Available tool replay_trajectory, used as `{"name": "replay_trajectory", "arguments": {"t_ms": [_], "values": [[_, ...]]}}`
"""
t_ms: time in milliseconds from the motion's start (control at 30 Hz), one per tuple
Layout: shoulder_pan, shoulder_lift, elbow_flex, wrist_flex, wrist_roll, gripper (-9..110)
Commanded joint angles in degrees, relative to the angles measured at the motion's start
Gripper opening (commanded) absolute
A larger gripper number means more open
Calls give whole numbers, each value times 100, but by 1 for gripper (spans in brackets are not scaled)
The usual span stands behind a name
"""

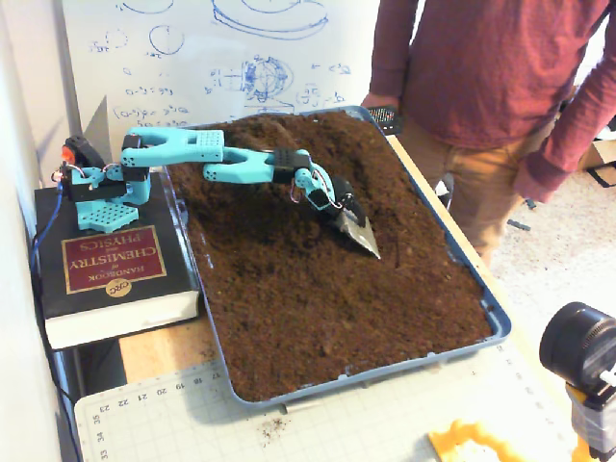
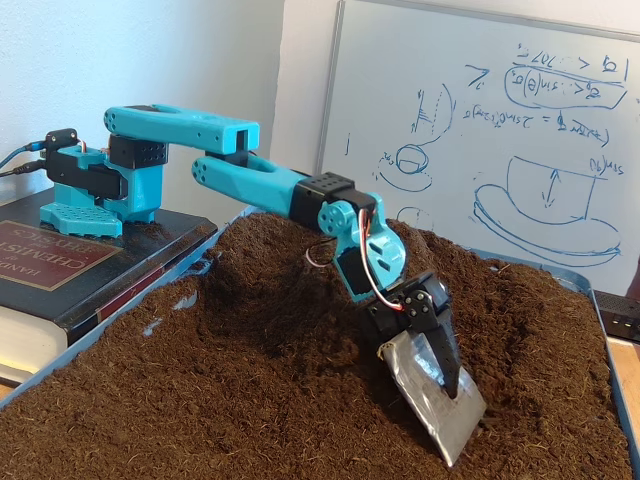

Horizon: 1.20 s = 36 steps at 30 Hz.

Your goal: Build a berm.

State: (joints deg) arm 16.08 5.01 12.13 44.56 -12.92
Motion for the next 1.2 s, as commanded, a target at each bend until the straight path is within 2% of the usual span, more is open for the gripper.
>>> {"name": "replay_trajectory", "arguments": {"t_ms": [0, 1167], "values": [[9, 396, 439, 562, -97, 1], [35, 2883, 4228, 729, -97, 1]]}}
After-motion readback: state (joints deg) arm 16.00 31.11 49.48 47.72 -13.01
